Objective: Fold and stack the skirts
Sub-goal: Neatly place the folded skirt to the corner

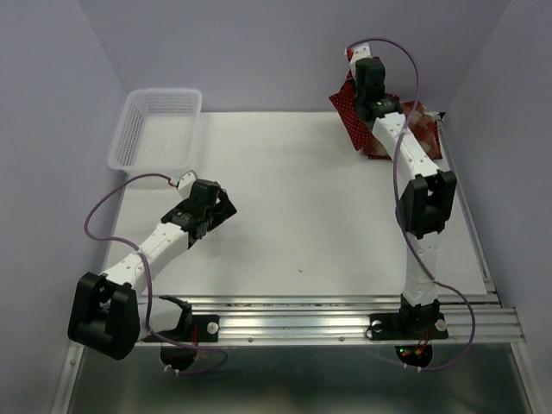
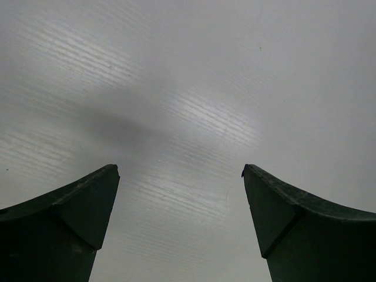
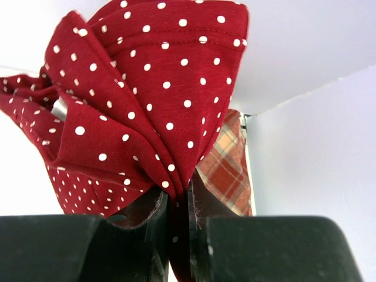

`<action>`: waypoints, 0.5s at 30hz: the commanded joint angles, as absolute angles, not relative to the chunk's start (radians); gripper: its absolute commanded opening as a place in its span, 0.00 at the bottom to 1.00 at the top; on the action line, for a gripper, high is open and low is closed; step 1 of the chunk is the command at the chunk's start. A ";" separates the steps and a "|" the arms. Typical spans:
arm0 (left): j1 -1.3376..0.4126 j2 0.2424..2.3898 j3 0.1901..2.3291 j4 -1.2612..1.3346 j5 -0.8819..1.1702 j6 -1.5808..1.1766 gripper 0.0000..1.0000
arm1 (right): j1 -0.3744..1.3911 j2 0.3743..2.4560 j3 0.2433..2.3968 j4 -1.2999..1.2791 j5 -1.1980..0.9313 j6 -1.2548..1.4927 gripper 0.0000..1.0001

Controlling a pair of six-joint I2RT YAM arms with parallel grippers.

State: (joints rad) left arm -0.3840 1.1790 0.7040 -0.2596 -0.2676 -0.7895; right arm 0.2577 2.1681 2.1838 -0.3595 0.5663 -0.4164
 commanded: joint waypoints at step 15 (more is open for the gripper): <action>-0.371 1.288 0.781 -0.207 -0.275 -0.767 0.99 | 0.104 2.183 2.194 -0.337 0.508 -0.330 0.01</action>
State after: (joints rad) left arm -0.3775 1.2778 0.7265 -0.2321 -0.2619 -0.7818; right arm 0.1421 2.1685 2.1590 -0.3756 0.5339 -0.3916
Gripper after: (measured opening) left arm 0.986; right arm 0.158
